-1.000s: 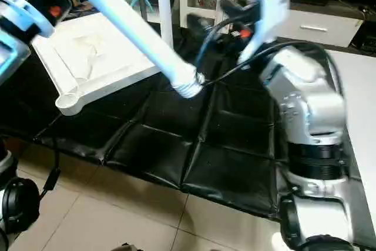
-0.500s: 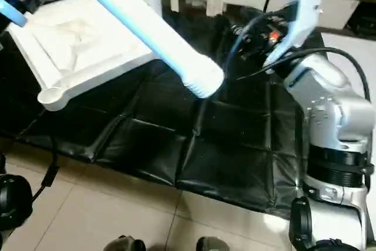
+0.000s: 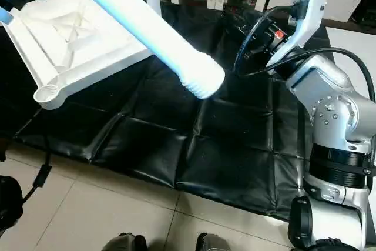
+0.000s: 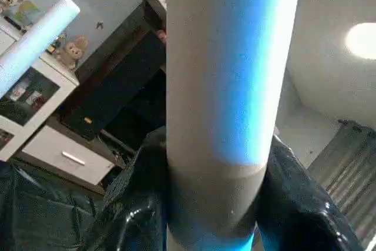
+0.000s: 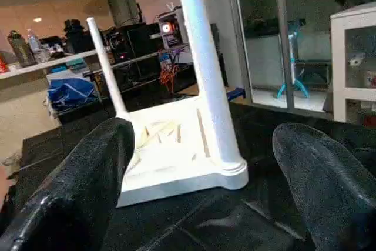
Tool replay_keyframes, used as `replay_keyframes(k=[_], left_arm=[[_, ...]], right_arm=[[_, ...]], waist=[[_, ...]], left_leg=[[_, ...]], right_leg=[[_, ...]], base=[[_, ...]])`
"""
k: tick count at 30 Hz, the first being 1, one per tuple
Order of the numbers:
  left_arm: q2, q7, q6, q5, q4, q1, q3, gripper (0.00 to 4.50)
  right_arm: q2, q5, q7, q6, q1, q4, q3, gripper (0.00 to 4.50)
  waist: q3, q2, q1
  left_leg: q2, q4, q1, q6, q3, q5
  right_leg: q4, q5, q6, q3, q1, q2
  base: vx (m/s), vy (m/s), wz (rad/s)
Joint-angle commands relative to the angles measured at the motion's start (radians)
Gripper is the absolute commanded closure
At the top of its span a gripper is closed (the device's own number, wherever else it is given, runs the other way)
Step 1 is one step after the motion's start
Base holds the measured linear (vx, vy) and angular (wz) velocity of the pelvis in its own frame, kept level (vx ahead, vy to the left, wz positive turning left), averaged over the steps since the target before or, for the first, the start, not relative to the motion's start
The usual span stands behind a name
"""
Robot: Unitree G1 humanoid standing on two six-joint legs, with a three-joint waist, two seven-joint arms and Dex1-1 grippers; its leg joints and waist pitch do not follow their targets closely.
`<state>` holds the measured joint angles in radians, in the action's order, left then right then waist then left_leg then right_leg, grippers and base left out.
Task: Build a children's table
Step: Pick table leg
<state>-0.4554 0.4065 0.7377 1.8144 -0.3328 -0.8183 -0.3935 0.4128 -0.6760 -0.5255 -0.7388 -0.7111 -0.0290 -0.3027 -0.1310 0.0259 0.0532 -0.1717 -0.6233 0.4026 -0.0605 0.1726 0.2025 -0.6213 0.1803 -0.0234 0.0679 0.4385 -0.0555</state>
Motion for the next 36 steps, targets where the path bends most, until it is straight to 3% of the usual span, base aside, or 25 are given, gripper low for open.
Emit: replay_keyframes(k=[1,3,4,5,6,7,8,9,11,13,14,15,16,17,22,26,27,32,33,36], left_arm=[[-0.011,0.012,-0.004,0.023,-0.026,0.009,0.006,2.84],[-0.017,0.010,-0.003,0.019,-0.028,0.015,0.012,2.84],[-0.034,-0.003,0.014,-0.008,-0.029,0.028,0.027,2.84],[-0.049,-0.016,0.033,-0.044,-0.029,0.041,0.046,2.84],[-0.063,-0.028,0.053,-0.084,-0.029,0.054,0.066,2.84],[-0.078,-0.053,0.076,-0.143,-0.031,0.075,0.104,2.84],[-0.079,-0.059,0.078,-0.157,-0.031,0.079,0.111,2.84],[-0.081,-0.070,0.082,-0.197,-0.029,0.088,0.132,2.84],[-0.082,-0.077,0.083,-0.223,-0.027,0.092,0.147,2.84],[-0.082,-0.104,0.083,-0.289,-0.019,0.109,0.185,2.84],[-0.082,-0.104,0.083,-0.289,-0.019,0.109,0.185,2.84],[-0.078,-0.109,0.079,-0.305,-0.017,0.113,0.194,2.84],[-0.076,-0.111,0.073,-0.311,-0.013,0.114,0.200,2.84],[-0.077,-0.123,0.065,-0.328,-0.007,0.114,0.209,2.84],[-0.076,-0.163,0.058,-0.370,0.007,0.097,0.207,2.84],[-0.077,-0.189,0.054,-0.383,0.006,0.086,0.200,2.84],[-0.079,-0.196,0.054,-0.384,0.004,0.085,0.198,2.84],[-0.089,-0.231,0.061,-0.410,-0.002,0.102,0.197,2.84],[-0.091,-0.238,0.062,-0.419,-0.003,0.107,0.200,2.84],[-0.091,-0.240,0.061,-0.427,-0.003,0.111,0.201,2.84]], right_arm=[[-0.002,-0.032,0.007,-0.016,-0.025,-0.039,-0.010,0.42],[-0.004,-0.050,0.006,-0.027,-0.028,-0.046,-0.012,0.42],[-0.005,-0.092,-0.020,-0.057,-0.037,-0.071,-0.004,0.42],[-0.007,-0.129,-0.045,-0.085,-0.048,-0.093,0.009,0.42],[-0.007,-0.158,-0.072,-0.107,-0.057,-0.112,0.026,0.42],[0.000,-0.165,-0.121,-0.122,-0.064,-0.145,0.081,0.24],[0.000,-0.161,-0.127,-0.124,-0.064,-0.151,0.095,0.13],[0.000,-0.139,-0.138,-0.128,-0.062,-0.168,0.142,0.06],[-0.002,-0.120,-0.140,-0.129,-0.060,-0.176,0.172,0.01],[-0.023,-0.057,-0.132,-0.122,-0.046,-0.173,0.260,0.00],[-0.023,-0.057,-0.132,-0.122,-0.046,-0.173,0.260,0.00],[-0.036,-0.035,-0.126,-0.114,-0.035,-0.173,0.293,0.00],[-0.038,-0.005,-0.117,-0.107,-0.028,-0.173,0.333,0.00],[-0.026,0.075,-0.097,-0.080,-0.015,-0.174,0.421,0.00],[0.013,0.216,-0.070,-0.047,0.004,-0.159,0.583,0.00],[-0.005,0.229,-0.057,-0.064,0.011,-0.146,0.590,0.00],[-0.009,0.243,-0.052,-0.059,0.012,-0.141,0.594,0.27],[-0.028,0.253,-0.039,-0.034,0.010,-0.126,0.572,0.40],[-0.026,0.253,-0.046,-0.031,0.010,-0.126,0.572,0.69],[-0.027,0.251,-0.052,-0.029,0.009,-0.125,0.571,0.87]], waist=[[0.065,-0.004,-0.001],[0.066,-0.003,-0.001],[0.076,-0.004,-0.001],[0.075,-0.004,-0.001],[0.083,-0.004,-0.002],[0.088,-0.002,-0.004],[0.087,-0.002,-0.003],[0.090,0.000,-0.002],[0.094,0.000,0.000],[0.096,-0.003,0.003],[0.097,-0.001,0.004],[0.101,-0.008,0.005],[0.099,-0.004,0.008],[0.102,-0.010,0.009],[0.104,-0.007,0.015],[0.110,-0.006,0.013],[0.108,-0.008,0.013],[0.110,-0.008,0.013],[0.110,-0.008,0.014],[0.109,-0.008,0.014]], left_leg=[[-0.036,0.068,-0.018,0.008,-0.013,0.014],[-0.035,0.068,-0.017,0.005,-0.012,0.011],[-0.035,0.065,-0.020,0.005,-0.013,0.005],[-0.034,0.065,-0.018,0.007,-0.013,0.001],[-0.036,0.063,-0.020,0.018,-0.015,-0.016],[-0.038,0.060,-0.022,0.028,-0.016,-0.028],[-0.038,0.060,-0.020,0.030,-0.016,-0.031],[-0.039,0.058,-0.021,0.031,-0.014,-0.033],[-0.039,0.056,-0.020,0.025,-0.014,-0.044],[-0.039,0.056,-0.018,0.012,-0.012,-0.034],[-0.038,0.055,-0.018,0.006,-0.012,-0.029],[-0.038,0.055,-0.018,0.001,-0.011,-0.022],[-0.038,0.056,-0.017,-0.004,-0.012,-0.019],[-0.038,0.055,-0.017,-0.008,-0.012,-0.018],[-0.038,0.053,-0.018,-0.033,-0.012,-0.002],[-0.038,0.050,-0.016,-0.036,-0.014,0.009],[-0.037,0.050,-0.014,-0.038,-0.014,0.015],[-0.036,0.046,-0.013,-0.045,-0.014,0.041],[-0.035,0.045,-0.014,-0.043,-0.013,0.044],[-0.035,0.046,-0.012,-0.048,-0.015,0.059]], right_leg=[[0.059,0.098,-0.199,-0.058,-0.077,-0.062],[0.059,0.099,-0.196,-0.058,-0.077,-0.062],[0.056,0.094,-0.196,-0.057,-0.081,-0.060],[0.055,0.089,-0.195,-0.057,-0.081,-0.060],[0.052,0.070,-0.188,-0.056,-0.084,-0.059],[0.049,0.062,-0.184,-0.054,-0.082,-0.058],[0.050,0.064,-0.179,-0.053,-0.082,-0.060],[0.050,0.068,-0.177,-0.054,-0.081,-0.062],[0.048,0.054,-0.183,-0.055,-0.081,-0.062],[0.048,0.061,-0.190,-0.056,-0.081,-0.063],[0.045,0.062,-0.192,-0.057,-0.082,-0.064],[0.045,0.062,-0.193,-0.058,-0.084,-0.064],[0.044,0.065,-0.194,-0.059,-0.083,-0.065],[0.044,0.067,-0.191,-0.058,-0.084,-0.064],[0.043,0.099,-0.164,-0.061,-0.082,-0.066],[0.038,0.104,-0.168,-0.061,-0.084,-0.066],[0.039,0.110,-0.168,-0.061,-0.082,-0.066],[0.041,0.151,-0.158,-0.063,-0.082,-0.066],[0.042,0.162,-0.152,-0.063,-0.082,-0.065],[0.044,0.203,-0.133,-0.062,-0.082,-0.065]], base=[[0.000,0.000,0.00],[0.000,0.000,0.00],[0.000,0.000,0.00],[0.000,0.000,0.00],[0.000,0.000,0.00],[0.000,0.000,0.00],[0.000,0.000,0.00],[0.000,0.000,0.00],[0.000,0.000,0.00],[0.000,0.000,0.00],[0.000,0.000,0.00],[0.000,0.000,0.00],[0.000,0.000,0.00],[0.000,0.000,0.00],[0.000,0.000,0.00],[0.000,0.000,0.00],[0.000,0.000,0.00],[0.000,0.000,0.00],[0.000,0.000,0.00],[0.000,0.000,0.00]])
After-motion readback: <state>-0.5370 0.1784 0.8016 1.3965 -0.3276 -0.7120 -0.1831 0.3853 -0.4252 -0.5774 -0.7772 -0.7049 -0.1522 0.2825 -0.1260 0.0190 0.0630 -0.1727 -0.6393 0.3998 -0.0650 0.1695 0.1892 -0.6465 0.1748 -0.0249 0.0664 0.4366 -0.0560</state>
